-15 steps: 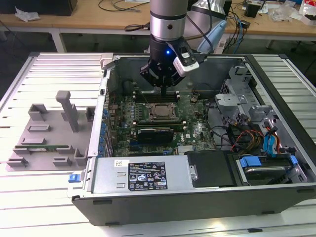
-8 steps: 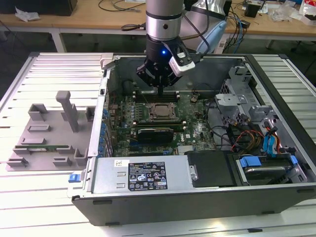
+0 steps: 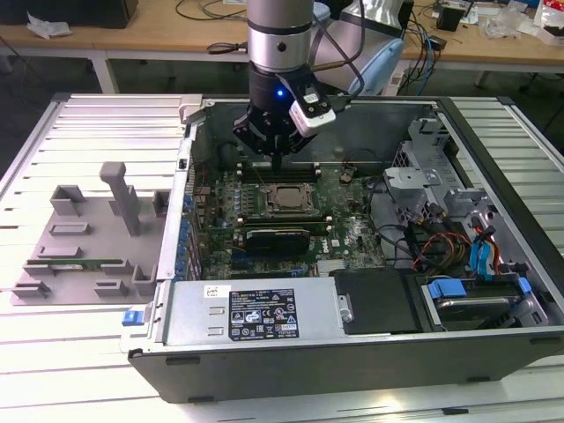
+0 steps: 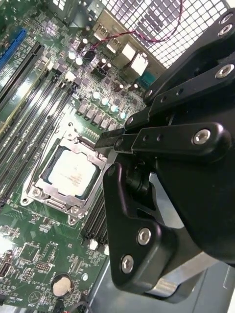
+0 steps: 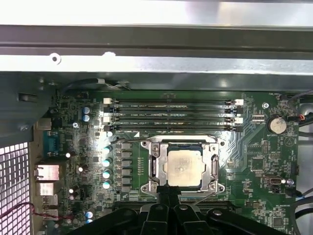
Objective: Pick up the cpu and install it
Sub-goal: 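Install the first cpu locking lever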
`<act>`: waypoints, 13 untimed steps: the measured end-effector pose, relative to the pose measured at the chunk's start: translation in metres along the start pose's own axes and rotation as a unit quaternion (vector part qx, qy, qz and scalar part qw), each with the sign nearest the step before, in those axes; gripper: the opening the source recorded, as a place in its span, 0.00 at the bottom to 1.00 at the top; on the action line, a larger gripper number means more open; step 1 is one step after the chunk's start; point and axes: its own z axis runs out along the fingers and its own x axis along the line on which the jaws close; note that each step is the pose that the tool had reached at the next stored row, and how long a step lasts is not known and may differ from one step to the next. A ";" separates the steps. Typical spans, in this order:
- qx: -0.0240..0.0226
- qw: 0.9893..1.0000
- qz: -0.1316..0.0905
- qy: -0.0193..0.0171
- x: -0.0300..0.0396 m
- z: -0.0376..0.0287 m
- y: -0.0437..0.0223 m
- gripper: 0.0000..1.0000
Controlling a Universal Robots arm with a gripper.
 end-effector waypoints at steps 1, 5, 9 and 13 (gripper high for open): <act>0.000 1.000 0.000 0.000 0.0001 0.0000 0.0000 0.11; 0.000 1.000 0.000 0.000 0.0106 -0.0003 0.0000 0.11; 0.000 1.000 0.000 -0.001 0.0336 -0.0009 0.0003 0.11; -0.002 1.000 0.000 -0.002 0.0508 -0.0013 0.0002 0.11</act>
